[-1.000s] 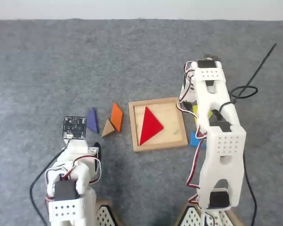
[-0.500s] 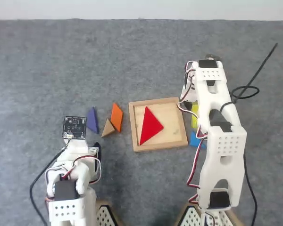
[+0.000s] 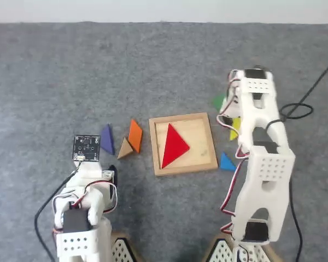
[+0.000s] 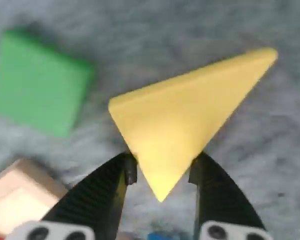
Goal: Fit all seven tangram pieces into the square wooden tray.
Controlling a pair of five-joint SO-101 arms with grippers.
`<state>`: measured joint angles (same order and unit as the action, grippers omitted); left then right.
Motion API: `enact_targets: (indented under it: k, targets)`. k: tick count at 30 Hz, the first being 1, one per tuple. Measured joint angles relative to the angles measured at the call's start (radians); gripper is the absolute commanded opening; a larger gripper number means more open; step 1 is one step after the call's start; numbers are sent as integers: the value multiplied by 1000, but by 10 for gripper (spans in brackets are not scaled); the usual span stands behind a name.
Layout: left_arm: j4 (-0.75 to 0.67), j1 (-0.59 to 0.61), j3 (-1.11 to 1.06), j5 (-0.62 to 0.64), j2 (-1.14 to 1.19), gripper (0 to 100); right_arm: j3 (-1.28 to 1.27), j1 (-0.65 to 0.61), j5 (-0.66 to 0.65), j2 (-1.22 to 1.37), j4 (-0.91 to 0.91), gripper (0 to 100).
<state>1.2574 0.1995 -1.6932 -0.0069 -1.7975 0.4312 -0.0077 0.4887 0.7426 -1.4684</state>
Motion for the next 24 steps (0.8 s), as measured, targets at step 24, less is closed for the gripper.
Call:
enact_targets:
  k: [24]
  targets:
    - [0,0,0,0,0,151,0,404,-845,-5,-199,170]
